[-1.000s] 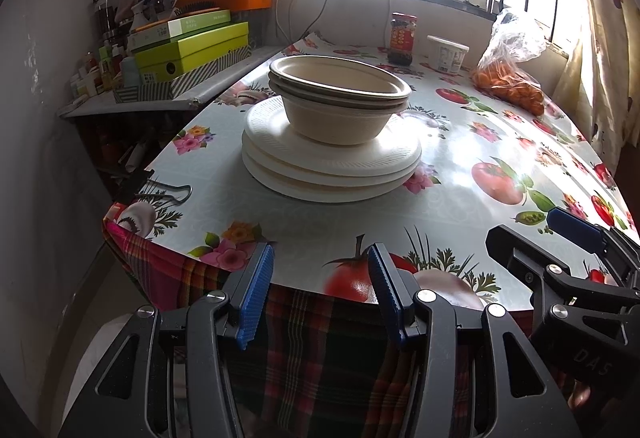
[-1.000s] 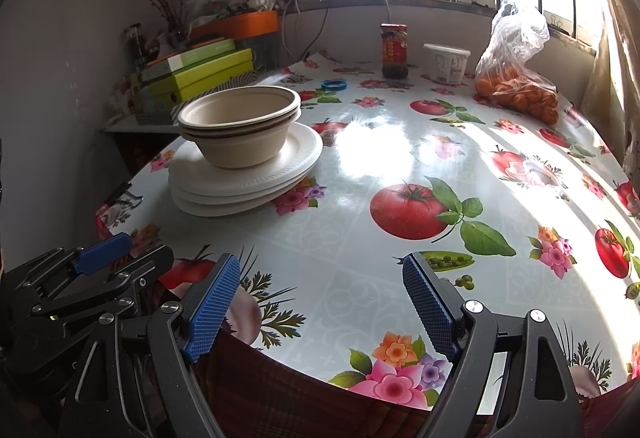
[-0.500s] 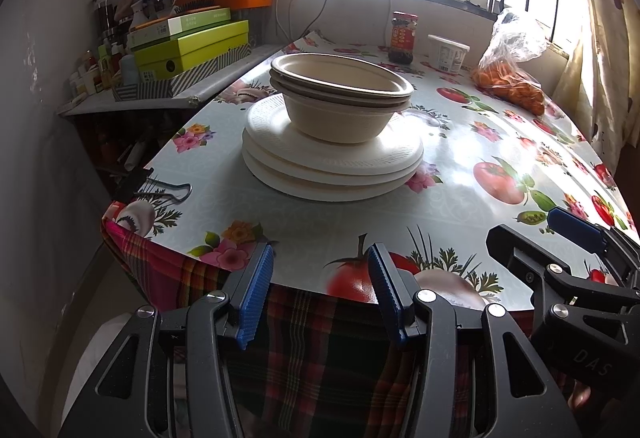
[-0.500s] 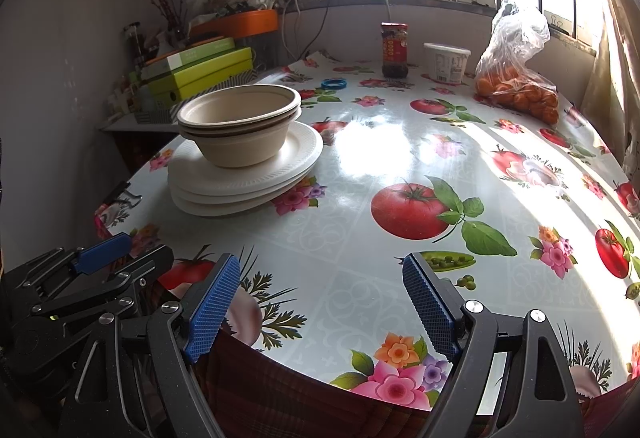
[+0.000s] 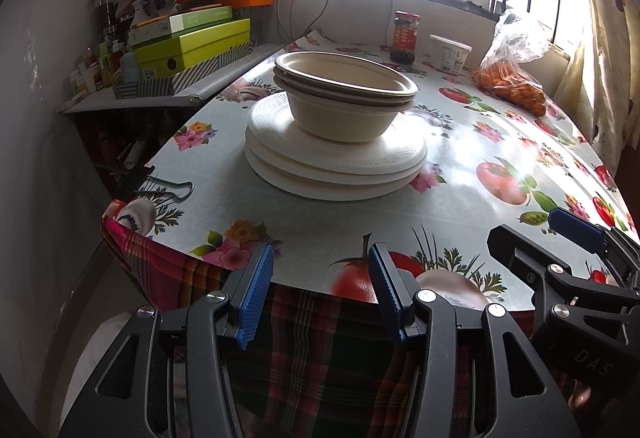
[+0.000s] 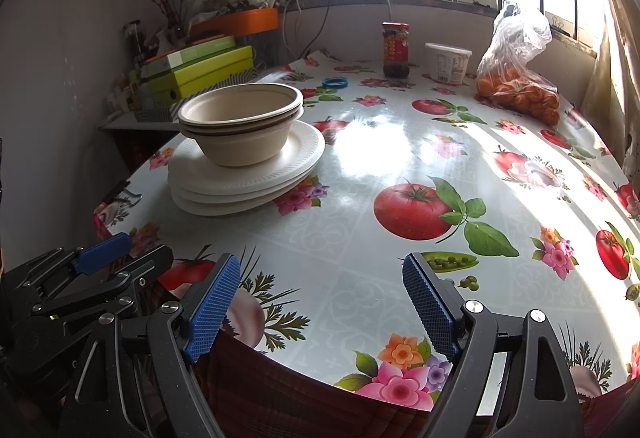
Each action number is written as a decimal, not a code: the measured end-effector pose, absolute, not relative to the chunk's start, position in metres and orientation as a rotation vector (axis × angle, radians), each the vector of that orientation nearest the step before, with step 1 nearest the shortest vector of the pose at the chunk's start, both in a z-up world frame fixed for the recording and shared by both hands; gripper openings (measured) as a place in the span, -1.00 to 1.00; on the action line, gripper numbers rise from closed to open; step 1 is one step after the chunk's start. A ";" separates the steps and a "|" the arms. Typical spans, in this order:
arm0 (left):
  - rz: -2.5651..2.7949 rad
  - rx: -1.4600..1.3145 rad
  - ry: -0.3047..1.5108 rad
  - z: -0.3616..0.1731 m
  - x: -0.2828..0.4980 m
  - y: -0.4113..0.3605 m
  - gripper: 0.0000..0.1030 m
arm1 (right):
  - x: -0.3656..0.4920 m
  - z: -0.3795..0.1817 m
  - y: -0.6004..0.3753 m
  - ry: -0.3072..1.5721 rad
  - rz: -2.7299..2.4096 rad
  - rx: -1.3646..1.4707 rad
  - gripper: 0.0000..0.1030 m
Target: Organize plates and bowls
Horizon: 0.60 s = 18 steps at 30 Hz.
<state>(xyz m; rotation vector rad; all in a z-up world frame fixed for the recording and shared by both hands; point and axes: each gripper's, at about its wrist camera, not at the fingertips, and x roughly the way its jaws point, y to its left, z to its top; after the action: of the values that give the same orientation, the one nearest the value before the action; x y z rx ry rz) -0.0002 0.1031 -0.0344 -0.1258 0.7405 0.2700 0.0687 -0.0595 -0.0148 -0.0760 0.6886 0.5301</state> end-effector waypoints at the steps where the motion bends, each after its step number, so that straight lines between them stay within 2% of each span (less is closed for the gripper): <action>1: 0.270 -0.126 0.740 -0.034 0.000 0.103 -0.02 | 0.069 -0.015 -0.060 0.689 0.531 -0.077 0.64; 18: 0.263 -0.132 0.745 -0.038 0.001 0.107 -0.02 | 0.070 -0.015 -0.059 0.691 0.531 -0.079 0.64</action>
<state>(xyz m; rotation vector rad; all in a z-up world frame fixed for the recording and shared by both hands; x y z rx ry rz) 0.0014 0.1071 -0.0375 -0.1318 0.7451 0.2635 0.0701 -0.0587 -0.0149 -0.0792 0.6911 0.5311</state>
